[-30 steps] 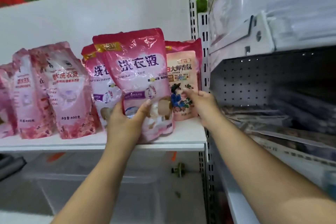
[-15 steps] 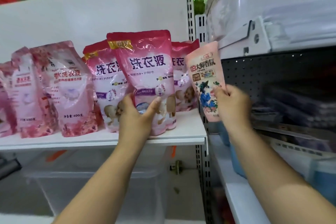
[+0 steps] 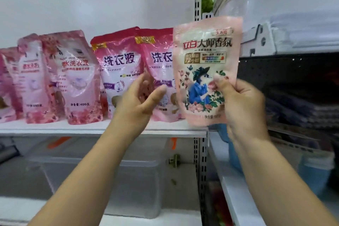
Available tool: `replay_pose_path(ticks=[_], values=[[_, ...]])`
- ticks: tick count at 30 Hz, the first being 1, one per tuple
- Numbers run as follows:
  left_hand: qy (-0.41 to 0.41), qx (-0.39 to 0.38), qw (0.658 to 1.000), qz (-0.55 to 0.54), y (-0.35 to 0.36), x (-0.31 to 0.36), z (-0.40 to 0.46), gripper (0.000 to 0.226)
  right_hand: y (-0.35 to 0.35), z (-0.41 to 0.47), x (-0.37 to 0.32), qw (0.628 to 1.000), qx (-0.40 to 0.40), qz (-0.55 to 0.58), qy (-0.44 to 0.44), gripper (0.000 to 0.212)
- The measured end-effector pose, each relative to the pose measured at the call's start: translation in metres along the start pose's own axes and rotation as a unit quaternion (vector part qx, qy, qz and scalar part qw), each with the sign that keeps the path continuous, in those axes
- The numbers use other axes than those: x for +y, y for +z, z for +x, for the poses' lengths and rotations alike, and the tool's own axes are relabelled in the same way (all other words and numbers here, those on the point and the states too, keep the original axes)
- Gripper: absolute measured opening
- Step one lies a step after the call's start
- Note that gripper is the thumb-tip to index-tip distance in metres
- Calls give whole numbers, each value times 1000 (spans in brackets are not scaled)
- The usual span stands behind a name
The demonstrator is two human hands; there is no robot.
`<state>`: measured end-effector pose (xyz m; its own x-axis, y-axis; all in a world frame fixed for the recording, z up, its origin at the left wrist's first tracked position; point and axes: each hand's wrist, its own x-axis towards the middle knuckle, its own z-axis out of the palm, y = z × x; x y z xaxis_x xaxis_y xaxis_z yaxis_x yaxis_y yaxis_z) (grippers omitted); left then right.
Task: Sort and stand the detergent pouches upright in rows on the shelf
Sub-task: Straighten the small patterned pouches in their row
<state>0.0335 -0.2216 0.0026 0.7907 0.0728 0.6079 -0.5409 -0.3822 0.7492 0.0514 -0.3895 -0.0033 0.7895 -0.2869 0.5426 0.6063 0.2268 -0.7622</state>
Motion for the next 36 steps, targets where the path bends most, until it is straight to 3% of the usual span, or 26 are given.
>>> replay_pose_path(ticks=[2, 3, 6, 10, 14, 19, 23, 26, 30, 36], values=[[-21, -70, 994, -85, -3, 8, -12, 89, 12, -7, 1, 995, -43, 66, 65, 27], [-43, -79, 988, -128, -2, 7, -14, 76, 18, -11, 2, 989, -67, 91, 91, 22], [-77, 4, 982, -175, -13, -2, -22, 44, 37, -27, 12, 973, -145, 116, 137, 13], [-93, 108, 970, -194, -66, -16, -41, 35, 84, -47, 21, 954, -246, 77, 154, 12], [-81, 179, 969, -152, -141, -32, -66, 31, 150, -75, 23, 928, -357, -51, 93, 14], [-107, 268, 952, -99, -255, -58, -107, 21, 232, -121, 50, 897, -391, -201, -40, 23], [-90, 324, 940, -54, -360, -75, -131, 20, 312, -151, 65, 828, -410, -339, -178, 39], [-92, 337, 937, -30, -412, -96, -151, 20, 359, -178, 80, 767, -432, -413, -235, 45], [-129, 335, 933, -32, -458, -120, -159, 21, 416, -200, 98, 715, -456, -465, -255, 47], [-151, 321, 934, -44, -511, -145, -152, 22, 484, -216, 129, 704, -456, -491, -236, 50]])
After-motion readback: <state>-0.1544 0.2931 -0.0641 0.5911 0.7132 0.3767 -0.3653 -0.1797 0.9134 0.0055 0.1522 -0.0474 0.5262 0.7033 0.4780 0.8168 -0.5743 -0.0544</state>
